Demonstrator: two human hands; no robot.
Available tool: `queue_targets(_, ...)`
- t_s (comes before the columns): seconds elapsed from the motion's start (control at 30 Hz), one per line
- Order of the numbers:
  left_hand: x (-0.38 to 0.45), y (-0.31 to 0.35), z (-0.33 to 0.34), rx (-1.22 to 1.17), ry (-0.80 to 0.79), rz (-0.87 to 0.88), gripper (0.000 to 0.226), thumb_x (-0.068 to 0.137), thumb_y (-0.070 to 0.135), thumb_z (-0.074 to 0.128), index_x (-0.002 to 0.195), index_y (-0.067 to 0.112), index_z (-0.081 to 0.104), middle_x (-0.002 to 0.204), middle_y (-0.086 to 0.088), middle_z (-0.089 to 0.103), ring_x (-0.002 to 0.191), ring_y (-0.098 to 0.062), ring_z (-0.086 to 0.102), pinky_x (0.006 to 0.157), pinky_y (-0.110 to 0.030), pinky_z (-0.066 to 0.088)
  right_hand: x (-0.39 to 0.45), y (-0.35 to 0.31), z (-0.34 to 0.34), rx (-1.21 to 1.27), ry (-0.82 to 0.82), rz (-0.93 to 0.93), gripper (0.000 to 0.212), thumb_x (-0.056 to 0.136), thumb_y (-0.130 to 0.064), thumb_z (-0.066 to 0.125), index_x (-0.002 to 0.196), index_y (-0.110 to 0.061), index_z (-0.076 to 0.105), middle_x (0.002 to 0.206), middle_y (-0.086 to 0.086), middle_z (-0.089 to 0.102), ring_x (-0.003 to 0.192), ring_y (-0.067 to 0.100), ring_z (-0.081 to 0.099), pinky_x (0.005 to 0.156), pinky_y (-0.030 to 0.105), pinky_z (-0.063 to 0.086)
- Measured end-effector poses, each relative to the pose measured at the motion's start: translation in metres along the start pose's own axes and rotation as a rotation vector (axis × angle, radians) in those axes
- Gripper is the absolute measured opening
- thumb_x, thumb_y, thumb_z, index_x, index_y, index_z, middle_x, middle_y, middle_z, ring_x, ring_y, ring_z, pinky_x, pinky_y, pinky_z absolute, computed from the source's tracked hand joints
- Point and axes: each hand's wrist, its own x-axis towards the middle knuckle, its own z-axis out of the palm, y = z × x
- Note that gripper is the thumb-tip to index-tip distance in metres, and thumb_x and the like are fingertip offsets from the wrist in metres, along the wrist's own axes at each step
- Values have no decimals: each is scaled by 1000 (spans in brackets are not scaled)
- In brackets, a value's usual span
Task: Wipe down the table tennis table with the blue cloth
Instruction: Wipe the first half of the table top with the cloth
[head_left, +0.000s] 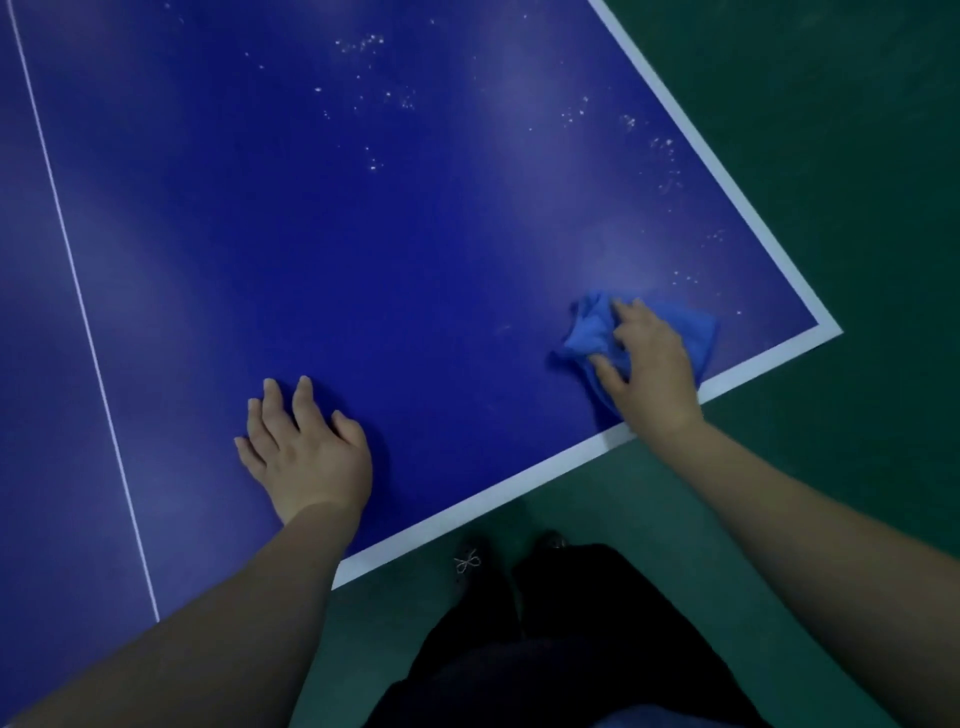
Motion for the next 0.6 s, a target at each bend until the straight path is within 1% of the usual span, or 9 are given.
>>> queue_targets(0.07,1,0,0,10,-11,-9,57,92,34,34,146,19,33,159,-10,19,147,-30,12,119,-56,7,-20,8,0,11,-79,-158,22,87,-32,66,92,-13,56,146,4,46,138,24,38,111,43,31)
queue_targets(0.13,1,5,2,2,-17,-47,54,94,28,39,146,18,32,160,-10,16,147,-31,11,118,-58,8,-14,40,-15,-13,-118,-201,33,86,-30,68,109,-7,61,144,5,49,137,26,40,111,43,32)
queue_targets(0.27,-15,52,11,-110,65,-182,55,92,18,45,145,15,32,161,-10,13,147,-30,13,119,-56,8,34,117,-56,-13,-47,56,26,86,-24,67,100,-5,58,147,6,45,137,28,39,112,45,32)
queue_targets(0.3,-22,72,15,-147,84,-204,56,92,18,46,145,15,32,161,-9,13,147,-30,14,119,-54,7,41,124,-59,-15,-33,63,27,86,-24,68,102,-4,58,146,8,46,136,30,40,111,47,33)
queue_targets(0.33,-29,92,20,-177,98,-222,56,92,18,47,146,15,31,161,-9,13,146,-30,14,119,-52,6,44,126,-59,-20,-31,11,28,85,-22,69,103,-3,59,144,10,48,134,32,42,110,48,34)
queue_targets(0.4,-45,125,29,-215,126,-289,56,93,19,45,146,17,30,161,-7,14,146,-28,16,120,-49,5,40,122,-52,-19,-81,-258,30,83,-23,70,104,-3,62,138,14,53,130,35,47,107,48,36)
queue_targets(0.47,-57,142,36,-203,150,-401,53,94,20,44,146,17,31,160,-6,15,146,-28,17,121,-49,5,37,125,-49,-1,-216,-563,28,84,-34,67,96,-10,61,142,7,51,133,28,44,109,44,32)
queue_targets(0.5,-62,144,39,-182,163,-452,52,95,21,43,146,16,32,160,-7,17,146,-29,18,121,-50,6,44,130,-51,9,-279,-640,28,84,-39,64,92,-13,58,144,3,48,136,24,41,111,43,30)
queue_targets(0.6,-69,142,39,-154,212,-579,47,99,22,38,145,13,34,159,-9,21,146,-29,17,121,-49,5,99,144,-58,17,-297,-597,26,86,-38,63,97,-15,57,147,0,45,139,21,36,112,47,32)
